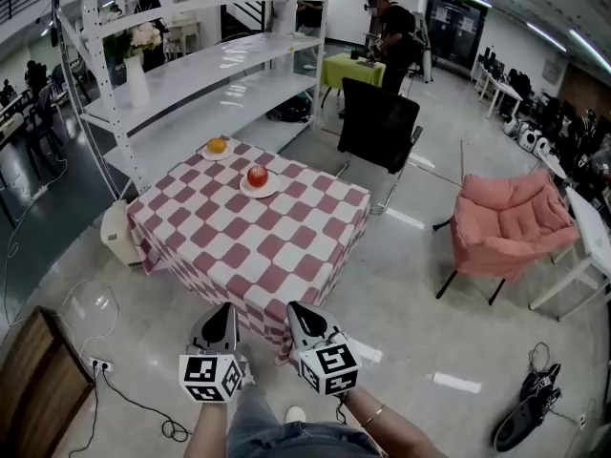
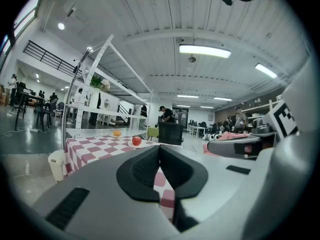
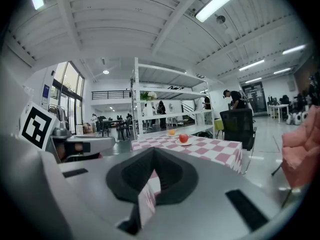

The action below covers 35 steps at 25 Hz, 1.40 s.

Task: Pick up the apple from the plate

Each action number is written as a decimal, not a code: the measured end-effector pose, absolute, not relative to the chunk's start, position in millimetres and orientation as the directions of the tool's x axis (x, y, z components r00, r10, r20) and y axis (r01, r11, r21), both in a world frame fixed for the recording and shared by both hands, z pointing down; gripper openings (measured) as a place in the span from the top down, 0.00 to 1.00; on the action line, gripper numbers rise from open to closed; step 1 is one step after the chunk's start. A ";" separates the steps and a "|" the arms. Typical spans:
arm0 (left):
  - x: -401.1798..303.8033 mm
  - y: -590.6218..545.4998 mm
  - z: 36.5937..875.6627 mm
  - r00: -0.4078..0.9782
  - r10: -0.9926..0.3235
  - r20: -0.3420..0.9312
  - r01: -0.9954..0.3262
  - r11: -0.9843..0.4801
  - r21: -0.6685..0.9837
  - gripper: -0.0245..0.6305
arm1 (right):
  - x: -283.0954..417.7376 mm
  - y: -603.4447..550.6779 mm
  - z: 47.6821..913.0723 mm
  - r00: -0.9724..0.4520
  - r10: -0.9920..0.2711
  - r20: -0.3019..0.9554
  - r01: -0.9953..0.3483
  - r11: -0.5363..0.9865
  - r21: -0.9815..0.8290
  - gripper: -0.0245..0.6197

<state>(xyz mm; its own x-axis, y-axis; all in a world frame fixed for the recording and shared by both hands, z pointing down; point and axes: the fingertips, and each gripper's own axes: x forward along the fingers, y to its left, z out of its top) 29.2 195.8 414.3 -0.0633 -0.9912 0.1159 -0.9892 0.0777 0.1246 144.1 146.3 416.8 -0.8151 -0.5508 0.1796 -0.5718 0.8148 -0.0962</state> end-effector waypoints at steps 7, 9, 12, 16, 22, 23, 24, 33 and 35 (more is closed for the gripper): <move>-7.3 144.2 427.2 -0.027 -0.992 0.125 -0.988 0.045 0.147 0.94 | 110.4 99.3 427.1 -0.800 -0.565 0.201 -0.592 0.798 -0.114 0.95; -19.8 126.9 430.4 -0.012 -0.992 0.129 -0.988 0.031 0.151 0.94 | 98.1 83.8 429.9 -0.792 -0.574 0.208 -0.602 0.790 -0.117 0.95; -42.3 100.0 436.3 0.007 -0.991 0.135 -0.988 0.013 0.151 0.94 | 76.6 58.4 436.1 -0.776 -0.591 0.220 -0.623 0.774 -0.118 0.95; -74.4 65.9 441.6 0.043 -0.988 0.146 -0.987 -0.019 0.162 0.94 | 46.5 27.1 442.8 -0.754 -0.613 0.236 -0.649 0.750 -0.123 0.95; -122.8 23.9 445.5 0.083 -0.982 0.170 -0.984 -0.054 0.168 0.94 | 3.0 -10.7 446.5 -0.722 -0.644 0.252 -0.685 0.715 -0.137 0.95; -130.1 17.0 445.5 0.092 -0.981 0.173 -0.984 -0.063 0.166 0.94 | -3.3 -16.9 446.2 -0.714 -0.653 0.252 -0.695 0.706 -0.136 0.95; -136.9 10.0 445.4 0.102 -0.979 0.175 -0.984 -0.073 0.164 0.94 | -9.1 -23.1 445.6 -0.704 -0.664 0.251 -0.705 0.697 -0.134 0.95; -179.2 -48.6 450.7 0.198 -0.962 0.188 -0.974 -0.173 0.145 0.94 | -40.6 -71.3 444.3 -0.618 -0.741 0.262 -0.782 0.613 -0.111 0.95; -182.7 -59.2 452.2 0.221 -0.957 0.191 -0.971 -0.197 0.137 0.94 | -42.2 -80.1 443.9 -0.599 -0.756 0.264 -0.797 0.593 -0.110 0.95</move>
